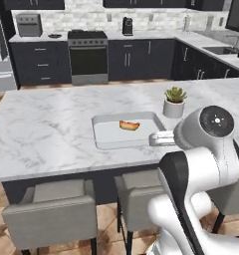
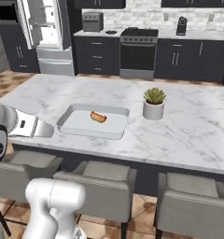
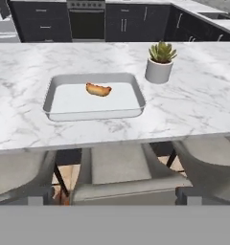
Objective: Place the cold items (eggplant and bell pepper) from the fridge in one tupperware on the dining counter. Place the warm items (hot dog and kebab skewer) in the stove area in another tupperware.
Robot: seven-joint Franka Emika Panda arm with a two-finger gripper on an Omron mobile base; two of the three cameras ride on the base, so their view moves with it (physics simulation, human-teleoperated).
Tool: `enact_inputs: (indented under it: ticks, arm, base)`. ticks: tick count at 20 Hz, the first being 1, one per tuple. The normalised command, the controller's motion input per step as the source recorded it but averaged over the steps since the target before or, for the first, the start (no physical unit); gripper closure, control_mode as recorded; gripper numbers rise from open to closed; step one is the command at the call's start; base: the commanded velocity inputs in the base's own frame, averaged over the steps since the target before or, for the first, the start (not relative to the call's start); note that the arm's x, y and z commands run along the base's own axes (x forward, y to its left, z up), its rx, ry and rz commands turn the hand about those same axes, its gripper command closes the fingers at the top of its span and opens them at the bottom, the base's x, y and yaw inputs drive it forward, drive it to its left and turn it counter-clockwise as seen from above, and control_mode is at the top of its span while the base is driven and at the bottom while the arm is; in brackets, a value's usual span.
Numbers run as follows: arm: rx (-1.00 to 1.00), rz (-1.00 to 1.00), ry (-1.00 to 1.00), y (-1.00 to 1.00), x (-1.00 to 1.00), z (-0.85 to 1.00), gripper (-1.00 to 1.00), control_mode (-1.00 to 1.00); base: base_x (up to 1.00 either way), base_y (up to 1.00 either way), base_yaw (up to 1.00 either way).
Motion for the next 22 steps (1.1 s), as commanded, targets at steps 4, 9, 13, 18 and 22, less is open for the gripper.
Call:
enact_inputs:
  ticks: [4, 9, 13, 18, 22]
  arm:
    - [0.0, 0.0, 0.0, 0.0, 0.0, 0.0, -1.0, 1.0]
    - [0.0, 0.0, 0.0, 0.0, 0.0, 0.0, -1.0, 1.0]
    - [0.0, 0.0, 0.0, 0.0, 0.0, 0.0, -1.0, 1.0]
    - [0.0, 0.0, 0.0, 0.0, 0.0, 0.0, -1.0, 1.0]
    - [0.0, 0.0, 0.0, 0.0, 0.0, 0.0, -1.0, 1.0]
  base:
    - [-0.24, 1.0, 0.0]
    - [-0.03, 1.0, -0.02]
    - [0.06, 1.0, -0.08]
    - [0.14, 1.0, -0.11]
    - [0.31, 1.0, -0.14]
